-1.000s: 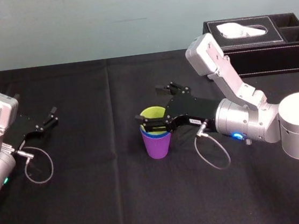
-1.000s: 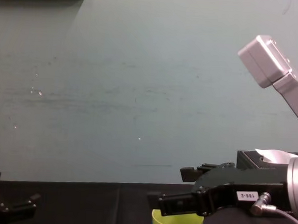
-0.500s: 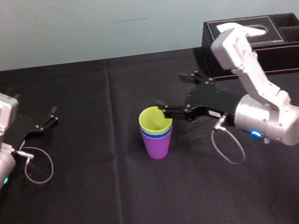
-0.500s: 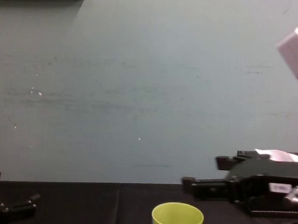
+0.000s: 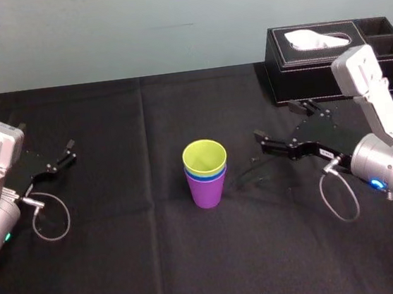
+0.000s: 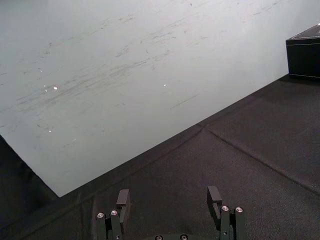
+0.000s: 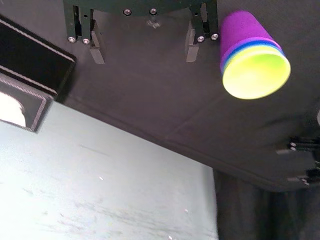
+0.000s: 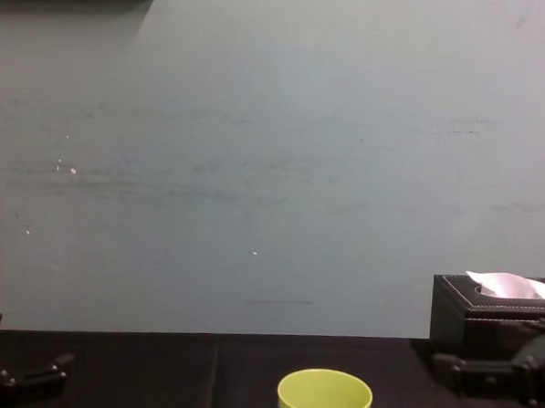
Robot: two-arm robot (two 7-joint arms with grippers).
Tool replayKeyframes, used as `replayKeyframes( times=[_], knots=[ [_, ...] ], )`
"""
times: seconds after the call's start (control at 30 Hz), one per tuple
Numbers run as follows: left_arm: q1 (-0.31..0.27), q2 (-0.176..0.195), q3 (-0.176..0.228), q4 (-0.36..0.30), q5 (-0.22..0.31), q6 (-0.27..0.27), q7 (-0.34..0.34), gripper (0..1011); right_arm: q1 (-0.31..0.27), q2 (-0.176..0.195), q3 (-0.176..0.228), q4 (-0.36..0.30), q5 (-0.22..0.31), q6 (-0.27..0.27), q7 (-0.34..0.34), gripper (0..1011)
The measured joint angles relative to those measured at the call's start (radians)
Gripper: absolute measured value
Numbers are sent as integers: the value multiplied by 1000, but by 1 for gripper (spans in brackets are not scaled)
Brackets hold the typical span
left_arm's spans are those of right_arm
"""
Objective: Stack the three plastic cups sequentially using one hand.
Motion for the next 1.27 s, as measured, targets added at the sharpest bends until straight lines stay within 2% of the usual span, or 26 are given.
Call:
replayKeyframes(
  times=[0.33,1.27],
  knots=[
    [0,0,0,0,0,0,0,1011,-32,-9,30,41,-8,-6,-4,1003],
    [0,0,0,0,0,0,0,1012,-29,-7,25,34,-10,-5,-2,1003]
  ],
)
